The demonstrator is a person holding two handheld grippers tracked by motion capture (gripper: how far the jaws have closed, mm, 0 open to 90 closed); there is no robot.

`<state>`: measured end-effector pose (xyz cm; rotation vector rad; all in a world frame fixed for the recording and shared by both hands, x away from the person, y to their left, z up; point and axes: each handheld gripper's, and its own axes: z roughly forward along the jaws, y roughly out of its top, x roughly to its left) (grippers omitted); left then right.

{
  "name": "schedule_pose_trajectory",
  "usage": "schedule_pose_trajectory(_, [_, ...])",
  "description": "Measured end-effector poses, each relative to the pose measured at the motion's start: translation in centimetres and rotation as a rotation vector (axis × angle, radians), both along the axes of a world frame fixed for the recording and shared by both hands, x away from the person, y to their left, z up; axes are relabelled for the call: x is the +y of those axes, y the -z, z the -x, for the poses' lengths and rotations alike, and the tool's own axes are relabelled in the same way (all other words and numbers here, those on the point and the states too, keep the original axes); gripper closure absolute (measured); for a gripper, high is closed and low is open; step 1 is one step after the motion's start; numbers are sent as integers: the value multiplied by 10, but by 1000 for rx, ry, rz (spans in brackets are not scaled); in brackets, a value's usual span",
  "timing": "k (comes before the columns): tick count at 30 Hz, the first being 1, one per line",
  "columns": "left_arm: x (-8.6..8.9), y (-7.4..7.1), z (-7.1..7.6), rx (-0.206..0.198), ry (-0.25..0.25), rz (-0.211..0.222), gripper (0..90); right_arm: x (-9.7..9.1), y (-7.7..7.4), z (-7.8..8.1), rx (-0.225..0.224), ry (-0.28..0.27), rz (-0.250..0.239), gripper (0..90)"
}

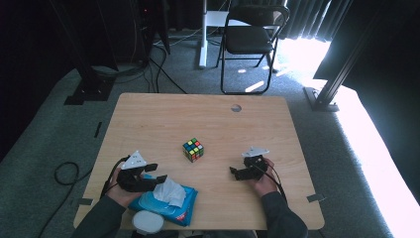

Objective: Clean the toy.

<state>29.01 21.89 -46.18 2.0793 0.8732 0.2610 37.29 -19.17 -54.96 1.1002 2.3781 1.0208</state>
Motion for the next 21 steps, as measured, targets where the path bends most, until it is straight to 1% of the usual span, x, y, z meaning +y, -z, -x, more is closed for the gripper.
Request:
schedule_pose_trajectory(7, [-9, 3, 2, 22, 40, 2, 403, 0, 0, 0, 0, 0, 0, 127])
schedule_pose_trajectory(10, [-12, 6, 2, 38, 54, 2, 418, 0, 0, 0, 0, 0, 0, 127])
schedule_pose_trajectory(13, [-14, 8, 3, 56, 74, -1, 456, 0, 0, 0, 0, 0, 0, 127])
schedule_pose_trajectory(16, [-14, 8, 5, 63, 92, -6, 524, 0, 0, 0, 0, 0, 0, 127])
schedule_pose_trajectory(17, [-14, 7, 5, 62, 102, -20, 555, 0, 0, 0, 0, 0, 0, 127])
schedule_pose_trajectory(18, [-14, 7, 6, 58, 107, -29, 642, 0, 0, 0, 1, 1, 0, 127])
schedule_pose_trajectory(19, [-14, 7, 6, 52, 113, -39, 642, 0, 0, 0, 1, 1, 0, 127])
schedule_pose_trajectory(21, [-14, 6, 8, 44, 127, -49, 740, 0, 0, 0, 0, 0, 0, 127])
